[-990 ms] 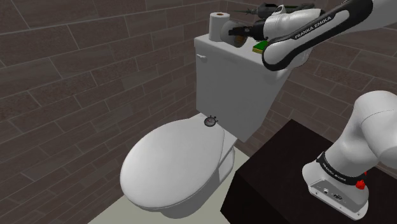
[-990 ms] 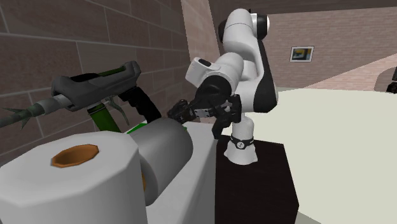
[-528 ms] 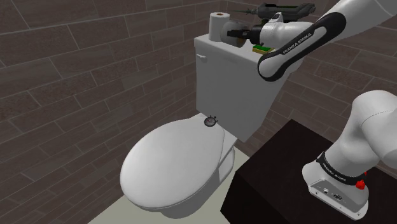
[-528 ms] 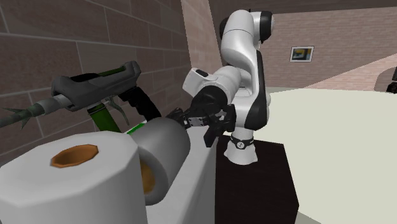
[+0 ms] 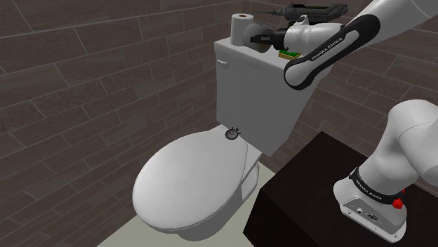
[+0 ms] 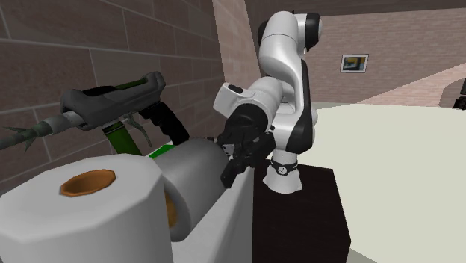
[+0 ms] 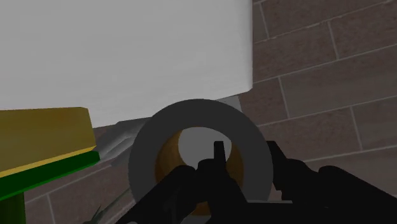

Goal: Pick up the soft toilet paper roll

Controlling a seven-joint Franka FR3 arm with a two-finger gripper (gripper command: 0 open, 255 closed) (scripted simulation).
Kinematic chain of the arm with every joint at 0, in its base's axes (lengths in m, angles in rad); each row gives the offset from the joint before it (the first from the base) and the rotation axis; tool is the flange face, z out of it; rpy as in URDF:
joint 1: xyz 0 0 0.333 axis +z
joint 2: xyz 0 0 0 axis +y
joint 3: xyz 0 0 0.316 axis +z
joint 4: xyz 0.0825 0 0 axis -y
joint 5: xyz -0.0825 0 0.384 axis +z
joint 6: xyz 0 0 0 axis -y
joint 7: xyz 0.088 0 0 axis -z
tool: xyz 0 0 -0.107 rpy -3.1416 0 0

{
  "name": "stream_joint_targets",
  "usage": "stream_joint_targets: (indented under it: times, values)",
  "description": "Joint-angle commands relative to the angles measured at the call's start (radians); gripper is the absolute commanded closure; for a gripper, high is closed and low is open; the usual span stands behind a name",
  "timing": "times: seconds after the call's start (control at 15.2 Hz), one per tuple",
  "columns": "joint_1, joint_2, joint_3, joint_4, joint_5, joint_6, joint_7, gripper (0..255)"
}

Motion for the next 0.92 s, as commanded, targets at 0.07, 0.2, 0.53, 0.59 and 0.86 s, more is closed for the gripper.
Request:
stream_joint_targets:
  times: [0.07,0.2,0.53,0.59,0.86]
  values:
    - [-0.004,0.066,-0.005,0.011,0.006,0.085,-0.005,255]
    - [-0.003,0.073,-0.005,0.017,0.007,0.085,-0.001,255]
    - [-0.008,-0.029,0.017,-0.009,0.051,0.027,-0.085,255]
    - [-0.009,-0.046,0.024,-0.006,0.064,0.011,-0.101,255]
    - [-0.019,-0.105,0.059,0.008,0.119,-0.052,-0.167,255]
